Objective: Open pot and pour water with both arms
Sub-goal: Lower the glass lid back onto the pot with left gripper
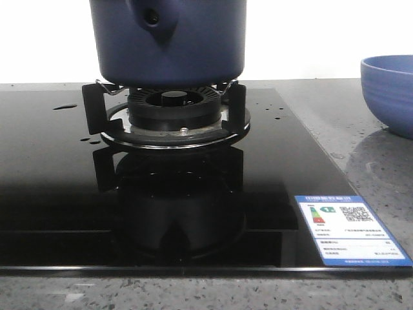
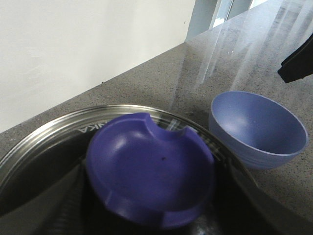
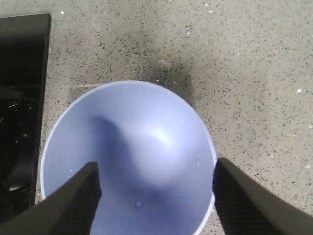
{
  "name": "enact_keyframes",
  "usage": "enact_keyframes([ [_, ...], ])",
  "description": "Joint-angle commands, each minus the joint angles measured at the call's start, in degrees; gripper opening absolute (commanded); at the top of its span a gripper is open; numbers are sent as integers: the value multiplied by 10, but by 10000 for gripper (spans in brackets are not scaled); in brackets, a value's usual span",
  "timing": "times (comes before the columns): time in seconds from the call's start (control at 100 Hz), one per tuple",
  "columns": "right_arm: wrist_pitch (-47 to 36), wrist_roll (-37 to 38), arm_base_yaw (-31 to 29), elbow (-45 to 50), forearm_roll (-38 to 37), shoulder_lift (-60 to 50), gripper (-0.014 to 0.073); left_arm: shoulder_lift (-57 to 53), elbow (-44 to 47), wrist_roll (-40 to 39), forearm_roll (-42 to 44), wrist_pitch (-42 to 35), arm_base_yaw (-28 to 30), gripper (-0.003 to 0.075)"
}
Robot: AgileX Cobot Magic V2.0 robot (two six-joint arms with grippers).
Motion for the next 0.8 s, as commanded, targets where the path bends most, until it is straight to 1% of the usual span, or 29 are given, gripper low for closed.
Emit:
enact_keyframes([
  [0.0,-20,-4,-3,-19,15,-21,444,-20,-21,1,-33,8,-4,526],
  [0.05,-20,-4,-3,-19,15,-21,444,-21,-21,1,-34,8,-3,549],
  [0.17,-20,-4,-3,-19,15,-21,444,-33,-21,1,-36,8,-1,551],
  [0.29,-18,-4,-3,-19,15,-21,444,-59,-21,1,-36,8,13,550],
  [0.48,-18,-7,-3,-19,27,-22,444,-119,-21,1,-36,8,68,547],
  [0.59,-25,-17,-3,-19,64,-28,439,-149,-21,-3,-34,10,101,545],
  [0.65,-35,-30,-3,-19,93,-32,385,-165,-21,-23,-34,8,119,517],
  [0.69,-43,-46,-2,-19,122,-40,318,-174,-21,-43,-34,9,130,467],
  [0.7,-45,-51,-2,-19,126,-41,290,-175,-21,-45,-32,9,132,456],
  [0.71,-46,-54,-2,-19,130,-41,290,-176,-21,-50,-32,9,134,434],
  [0.76,-63,-76,-2,-14,165,-52,158,-186,-21,-62,-30,9,148,335],
  [0.77,-65,-82,-2,-13,169,-55,121,-188,-21,-64,-28,9,149,318],
  [0.78,-69,-85,-2,-12,178,-55,102,-189,-21,-68,-27,9,151,283],
  [0.79,-72,-91,-2,-10,182,-58,83,-191,-21,-69,-26,9,154,265],
])
